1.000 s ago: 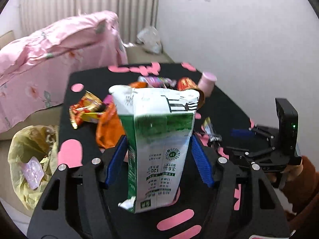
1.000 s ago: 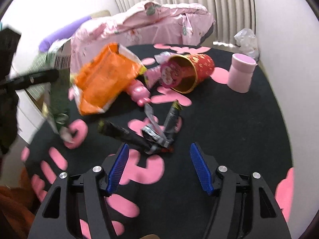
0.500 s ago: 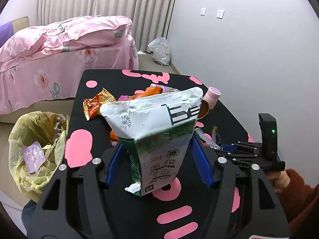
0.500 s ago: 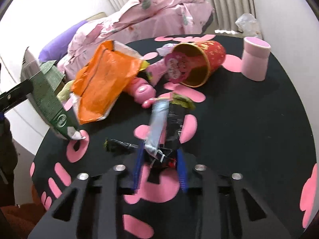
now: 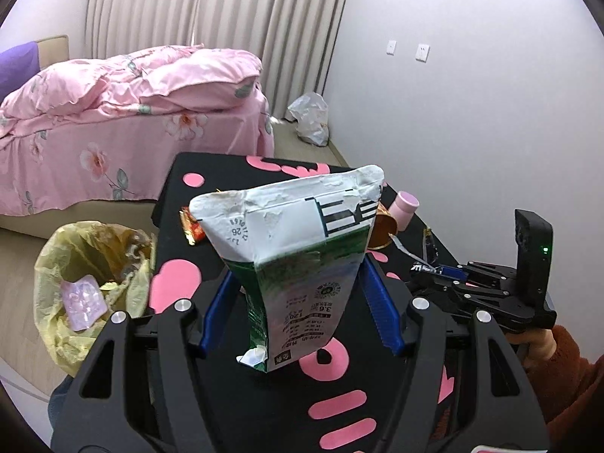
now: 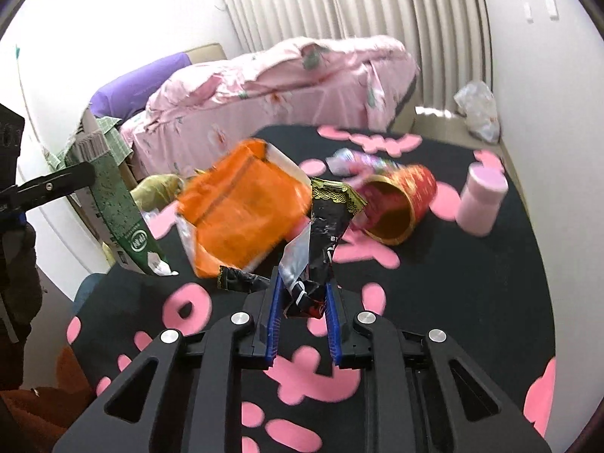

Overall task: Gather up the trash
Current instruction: 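Carry carton and strip over the yellow bin and release both, then move both grippers back toward the table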

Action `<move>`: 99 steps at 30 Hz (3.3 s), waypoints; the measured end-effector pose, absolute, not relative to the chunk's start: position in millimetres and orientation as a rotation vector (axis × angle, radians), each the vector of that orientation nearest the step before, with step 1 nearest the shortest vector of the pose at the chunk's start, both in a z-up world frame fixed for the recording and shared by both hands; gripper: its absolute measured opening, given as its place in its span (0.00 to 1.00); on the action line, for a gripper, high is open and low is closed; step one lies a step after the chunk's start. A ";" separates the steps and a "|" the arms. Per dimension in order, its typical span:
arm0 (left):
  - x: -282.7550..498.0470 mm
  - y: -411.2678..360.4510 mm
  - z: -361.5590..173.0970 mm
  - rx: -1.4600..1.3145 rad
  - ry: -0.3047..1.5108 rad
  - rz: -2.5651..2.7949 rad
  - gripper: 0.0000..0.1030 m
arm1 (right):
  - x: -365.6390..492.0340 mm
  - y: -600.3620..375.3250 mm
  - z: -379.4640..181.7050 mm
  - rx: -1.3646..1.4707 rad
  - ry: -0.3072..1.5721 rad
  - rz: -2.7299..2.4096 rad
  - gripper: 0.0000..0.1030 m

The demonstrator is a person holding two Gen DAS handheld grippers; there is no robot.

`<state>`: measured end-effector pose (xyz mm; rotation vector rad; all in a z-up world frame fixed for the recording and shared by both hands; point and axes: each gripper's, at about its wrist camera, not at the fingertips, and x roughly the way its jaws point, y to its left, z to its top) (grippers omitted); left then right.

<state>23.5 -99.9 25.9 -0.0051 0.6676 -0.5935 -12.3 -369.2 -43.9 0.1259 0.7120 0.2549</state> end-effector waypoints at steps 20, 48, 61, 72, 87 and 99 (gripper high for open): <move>40.2 66.6 65.9 -0.151 0.487 -0.212 0.59 | 41.6 -221.0 48.3 -0.084 0.516 0.464 0.19; 140.3 135.2 -92.7 -0.251 0.817 -0.130 0.58 | 170.9 -83.1 -33.5 -0.322 0.723 0.660 0.19; 158.4 141.9 -103.5 -0.315 0.854 -0.144 0.58 | 186.4 -56.3 -65.9 -0.346 0.794 0.722 0.19; 154.3 155.5 -63.4 -0.416 0.790 -0.156 0.76 | 190.3 -53.1 -68.2 -0.271 0.823 0.752 0.50; 124.7 83.6 -1.5 -0.322 0.618 -0.174 0.82 | 120.8 -183.1 -5.5 -0.211 0.613 0.490 0.59; 97.7 -54.7 -16.9 -0.197 0.684 -0.482 0.82 | 99.7 -375.0 -17.9 -0.068 0.680 0.073 0.60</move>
